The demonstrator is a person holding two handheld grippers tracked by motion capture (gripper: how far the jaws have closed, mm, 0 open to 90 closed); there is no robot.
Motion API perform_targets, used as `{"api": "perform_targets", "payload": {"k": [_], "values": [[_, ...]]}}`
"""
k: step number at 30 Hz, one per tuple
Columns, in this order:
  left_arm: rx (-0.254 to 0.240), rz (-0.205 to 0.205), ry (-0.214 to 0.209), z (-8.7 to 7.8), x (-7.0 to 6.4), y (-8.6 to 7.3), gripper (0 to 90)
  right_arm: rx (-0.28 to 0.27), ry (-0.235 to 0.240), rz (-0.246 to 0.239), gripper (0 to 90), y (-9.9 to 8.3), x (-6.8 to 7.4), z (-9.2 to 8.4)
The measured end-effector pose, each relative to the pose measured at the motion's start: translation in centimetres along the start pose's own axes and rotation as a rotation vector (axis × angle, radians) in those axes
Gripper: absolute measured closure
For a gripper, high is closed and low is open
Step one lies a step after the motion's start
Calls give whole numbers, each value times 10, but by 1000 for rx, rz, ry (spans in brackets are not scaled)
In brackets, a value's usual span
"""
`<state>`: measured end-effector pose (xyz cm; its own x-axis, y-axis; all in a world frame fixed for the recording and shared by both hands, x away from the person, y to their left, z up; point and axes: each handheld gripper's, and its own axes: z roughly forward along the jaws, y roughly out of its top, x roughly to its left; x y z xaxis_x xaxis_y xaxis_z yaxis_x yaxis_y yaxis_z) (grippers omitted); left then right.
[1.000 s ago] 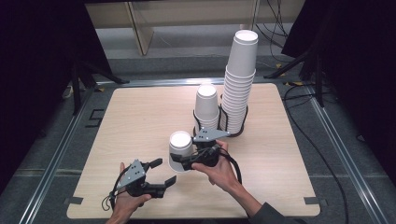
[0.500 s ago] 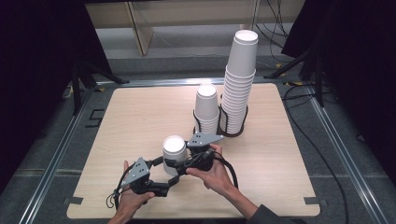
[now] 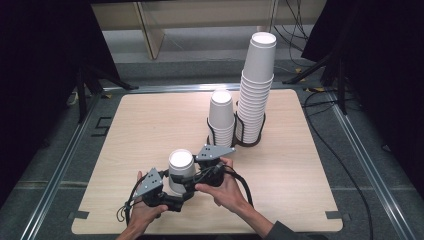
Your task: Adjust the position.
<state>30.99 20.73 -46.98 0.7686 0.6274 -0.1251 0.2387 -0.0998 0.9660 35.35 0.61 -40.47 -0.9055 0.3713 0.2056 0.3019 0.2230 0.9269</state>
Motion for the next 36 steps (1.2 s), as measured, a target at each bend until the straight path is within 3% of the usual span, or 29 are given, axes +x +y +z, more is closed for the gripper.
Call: {"api": "perform_targets", "payload": {"k": [3,5,8,10,15,16,18,23,25,26,34,35,36], "values": [[-14,2,-7,0,0,0,7,-9,14,-3,205,-1,0,1],[-30,4,-15,0,0,-1,11,-5,21,29,205,-1,2,1],[-6,13,-4,-1,0,-1,23,17,10,42,202,-1,2,0],[-17,16,-13,-1,1,-1,31,15,14,34,201,-1,2,0],[19,32,-5,-2,2,0,53,15,27,38,184,-2,-1,2],[21,35,-7,-2,2,0,56,27,8,2,181,-1,-1,1],[-6,33,-21,-1,2,0,59,44,6,-5,162,1,-1,0],[30,80,-1,-3,2,3,68,37,23,1,156,6,-4,-4],[66,125,5,-5,3,4,70,42,37,2,156,10,-5,-7],[55,128,-4,-3,2,4,71,57,45,6,155,12,-5,-10],[185,236,-2,-5,-2,6,76,165,74,-47,156,24,-7,-28],[207,247,-7,-5,-2,7,77,194,74,-27,157,23,-6,-30],[220,255,-9,-5,-2,7,77,193,77,-72,158,23,-8,-30]]}}
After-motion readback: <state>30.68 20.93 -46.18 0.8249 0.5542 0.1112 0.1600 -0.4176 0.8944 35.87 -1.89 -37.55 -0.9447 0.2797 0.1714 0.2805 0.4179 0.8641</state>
